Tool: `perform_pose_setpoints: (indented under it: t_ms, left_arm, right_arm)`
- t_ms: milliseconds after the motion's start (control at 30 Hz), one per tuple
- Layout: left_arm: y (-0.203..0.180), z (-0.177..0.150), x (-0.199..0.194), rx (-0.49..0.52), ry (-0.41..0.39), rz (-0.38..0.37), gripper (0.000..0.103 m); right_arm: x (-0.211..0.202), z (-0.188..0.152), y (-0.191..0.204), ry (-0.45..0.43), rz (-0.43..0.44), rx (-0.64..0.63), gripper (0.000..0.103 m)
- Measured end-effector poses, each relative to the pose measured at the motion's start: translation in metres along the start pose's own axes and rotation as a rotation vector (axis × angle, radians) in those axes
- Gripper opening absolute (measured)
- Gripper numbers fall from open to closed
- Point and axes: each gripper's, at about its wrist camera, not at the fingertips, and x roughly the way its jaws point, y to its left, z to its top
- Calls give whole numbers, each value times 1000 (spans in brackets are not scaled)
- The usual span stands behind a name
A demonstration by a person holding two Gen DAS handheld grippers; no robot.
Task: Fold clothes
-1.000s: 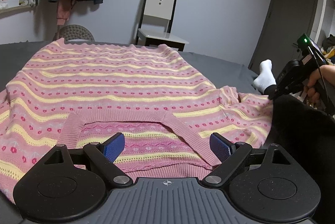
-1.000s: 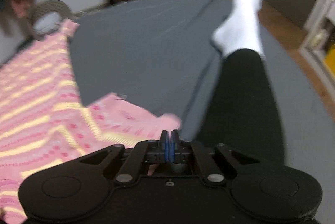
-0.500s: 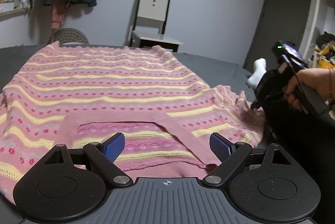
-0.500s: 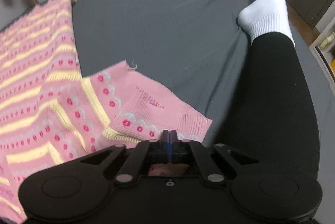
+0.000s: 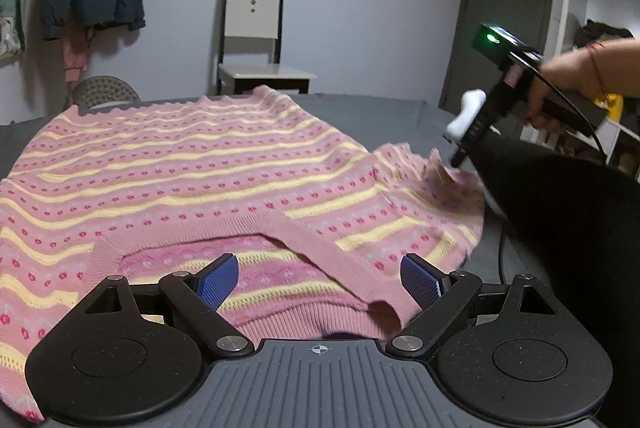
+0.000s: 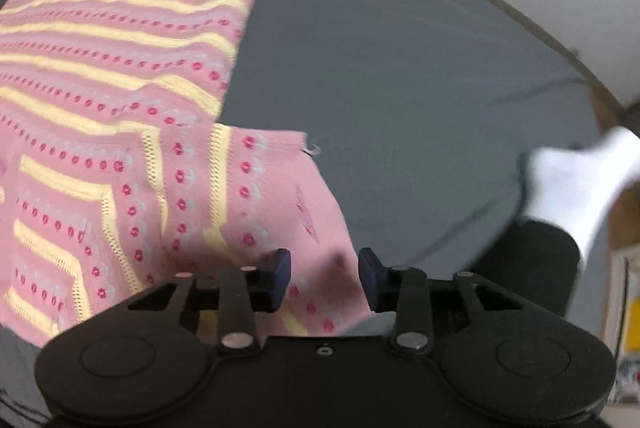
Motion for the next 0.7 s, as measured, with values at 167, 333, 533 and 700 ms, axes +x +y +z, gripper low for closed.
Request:
perform_pose_setpoints:
  t_ms: [167,333,533,700]
  left_arm:
    - [-6,-2,3,11,19,-14,89]
    - [-8,-1,9,-8,38,-30,89]
    - [-9,1,13,-27,47,-51,89]
    - [-15,-2,16,15,65,-68,89]
  right_arm:
    - [19,8,-2,14,100,-64,31]
    - [23,8,-13,70,162,-64,3]
    - [14,3,-41,188,51,-50,3]
    - [10,6,-39,229,91,-59,8]
